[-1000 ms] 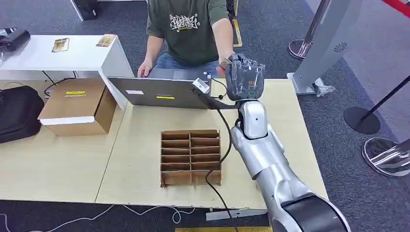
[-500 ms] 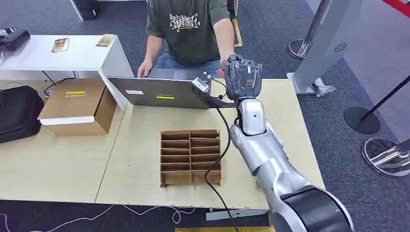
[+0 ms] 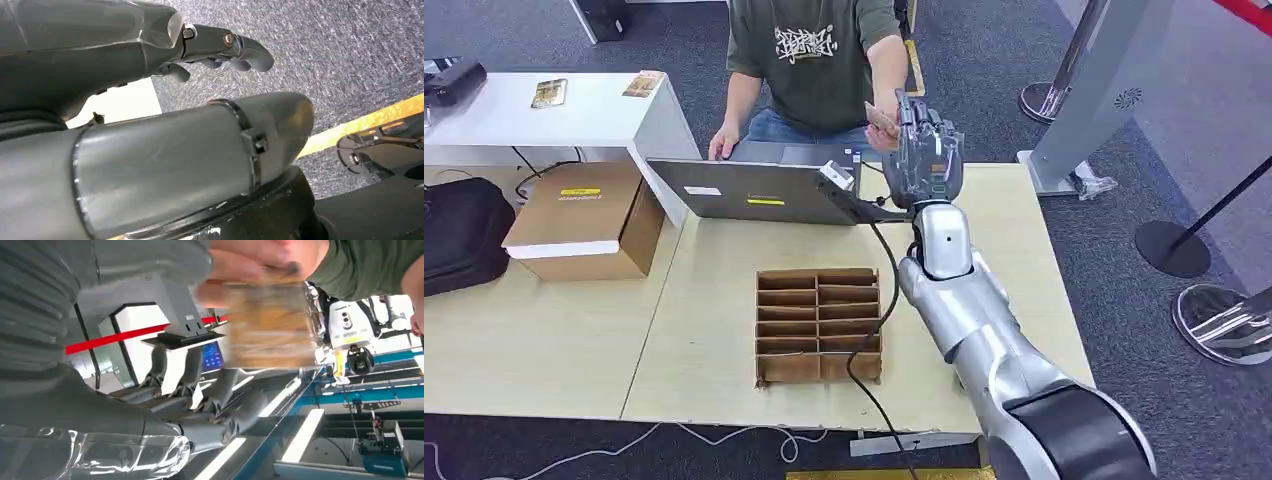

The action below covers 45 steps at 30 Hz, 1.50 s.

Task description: Pass the card to the sensor for recognition and then transmit it.

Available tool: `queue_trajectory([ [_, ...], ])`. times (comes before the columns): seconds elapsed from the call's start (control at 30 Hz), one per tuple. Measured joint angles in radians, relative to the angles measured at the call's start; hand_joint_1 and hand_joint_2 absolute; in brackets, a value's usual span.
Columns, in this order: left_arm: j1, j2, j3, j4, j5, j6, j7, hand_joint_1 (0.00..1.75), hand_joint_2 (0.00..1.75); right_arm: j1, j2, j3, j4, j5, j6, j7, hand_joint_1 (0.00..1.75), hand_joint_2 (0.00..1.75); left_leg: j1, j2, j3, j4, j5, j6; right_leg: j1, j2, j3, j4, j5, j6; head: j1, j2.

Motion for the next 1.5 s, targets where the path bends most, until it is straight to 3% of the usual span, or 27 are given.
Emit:
queue_trajectory([
  [0.77,-0.004,0.000,-0.009,0.000,0.003,-0.002,0.007,0.00,0.00,0.037,0.000,0.010,-0.073,0.000,-0.001,0.000,0.00,1.75,0.000,0.000,0.000,0.000,0.000,0.000,0.000,0.000,0.000,0.000,0.000,0.000,0.000,0.000],
  [1.5,0.009,0.009,-0.016,0.000,0.053,0.026,-0.011,0.00,0.00,0.249,-0.007,0.010,-0.401,-0.005,-0.001,-0.048,0.00,1.75,0.000,0.000,0.000,0.000,0.000,0.000,0.000,0.000,0.000,0.000,0.000,0.000,0.000,0.000],
])
